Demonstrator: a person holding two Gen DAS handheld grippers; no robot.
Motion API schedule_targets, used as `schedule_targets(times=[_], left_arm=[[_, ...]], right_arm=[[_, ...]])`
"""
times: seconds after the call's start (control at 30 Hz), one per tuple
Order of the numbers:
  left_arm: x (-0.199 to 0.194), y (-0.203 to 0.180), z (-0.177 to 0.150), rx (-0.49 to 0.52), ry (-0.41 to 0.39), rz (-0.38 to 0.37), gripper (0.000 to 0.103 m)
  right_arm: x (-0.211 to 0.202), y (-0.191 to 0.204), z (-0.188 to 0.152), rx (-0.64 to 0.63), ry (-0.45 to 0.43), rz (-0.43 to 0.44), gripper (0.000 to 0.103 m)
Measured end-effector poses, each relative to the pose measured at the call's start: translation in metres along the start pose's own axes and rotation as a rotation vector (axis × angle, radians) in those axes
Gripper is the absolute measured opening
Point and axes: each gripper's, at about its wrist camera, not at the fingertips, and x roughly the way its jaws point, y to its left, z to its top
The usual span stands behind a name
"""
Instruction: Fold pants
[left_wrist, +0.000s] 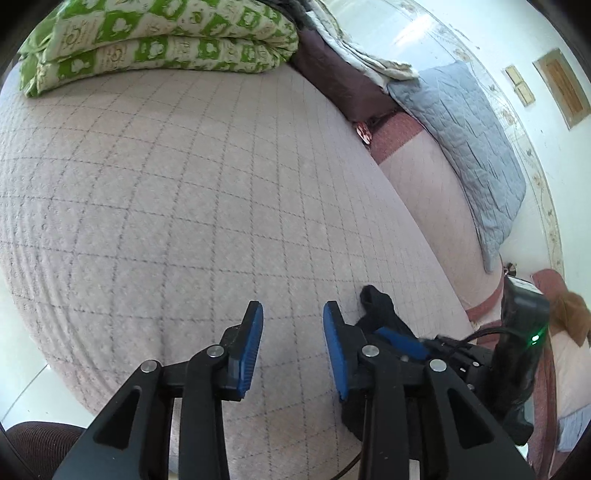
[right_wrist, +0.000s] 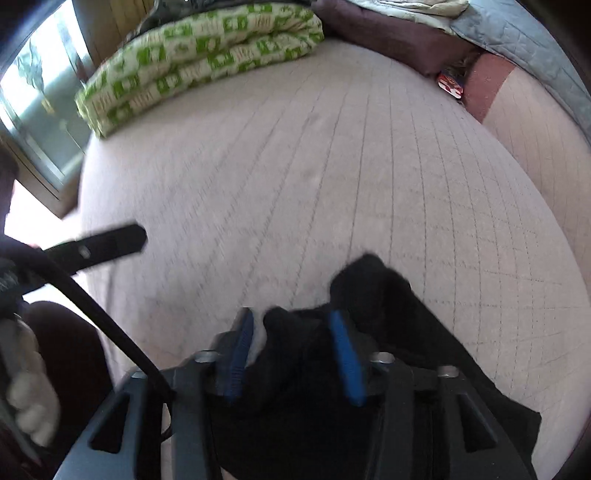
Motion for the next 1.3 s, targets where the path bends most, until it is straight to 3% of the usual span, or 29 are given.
schedule_targets(times=[0.13, 0.23, 0.37, 0.47, 0.53, 0.6, 0.73, 0.8, 0.83, 0.93, 1.1, 1.3], left_arm=[[0.002, -0.008, -0.004, 0.022, -0.004, 0.018, 0.035], [0.009, -0.011, -0.007, 0.02, 0.02, 0.011, 0.038], [0.024, -0.029, -0.016, 0.064, 0.061, 0.002, 0.04], [0.036, -0.042, -0.023, 0.1, 0.097, -0.013, 0.042], [0.047, -0.051, -0.03, 0.127, 0.131, -0.019, 0.043], [0.06, -0.059, -0.036, 0.142, 0.162, -0.011, 0.043], [0.072, -0.074, -0.042, 0.17, 0.17, -0.019, 0.041], [0.081, -0.077, -0.045, 0.162, 0.212, -0.057, 0.021], [0.085, -0.077, -0.047, 0.155, 0.235, -0.075, 0.017], [0.086, -0.077, -0.045, 0.129, 0.235, -0.089, 0.016], [0.074, -0.069, -0.027, 0.08, 0.184, -0.088, 0.016], [0.061, -0.047, -0.012, -0.012, 0.158, -0.067, 0.022]], right_arm=[[-0.031, -0.018, -0.015, 0.043, -0.077, -0.006, 0.014], [-0.051, -0.033, -0.004, 0.109, -0.14, -0.009, 0.014], [-0.033, -0.055, 0.012, 0.2, -0.101, -0.031, 0.017], [-0.009, -0.07, 0.016, 0.255, -0.042, 0.017, 0.031], [-0.007, -0.071, 0.017, 0.277, -0.046, 0.033, 0.057], [-0.009, -0.071, 0.015, 0.272, -0.048, 0.056, 0.067], [0.008, -0.065, 0.028, 0.198, 0.06, 0.027, 0.068], [0.024, -0.06, 0.029, 0.171, 0.126, -0.004, 0.067], [0.031, -0.058, 0.029, 0.158, 0.159, -0.014, 0.051], [0.033, -0.045, 0.027, 0.101, 0.189, -0.075, 0.023], [0.02, -0.037, 0.039, 0.114, 0.136, -0.11, 0.021], [0.035, -0.032, 0.064, 0.166, 0.097, -0.134, 0.025]])
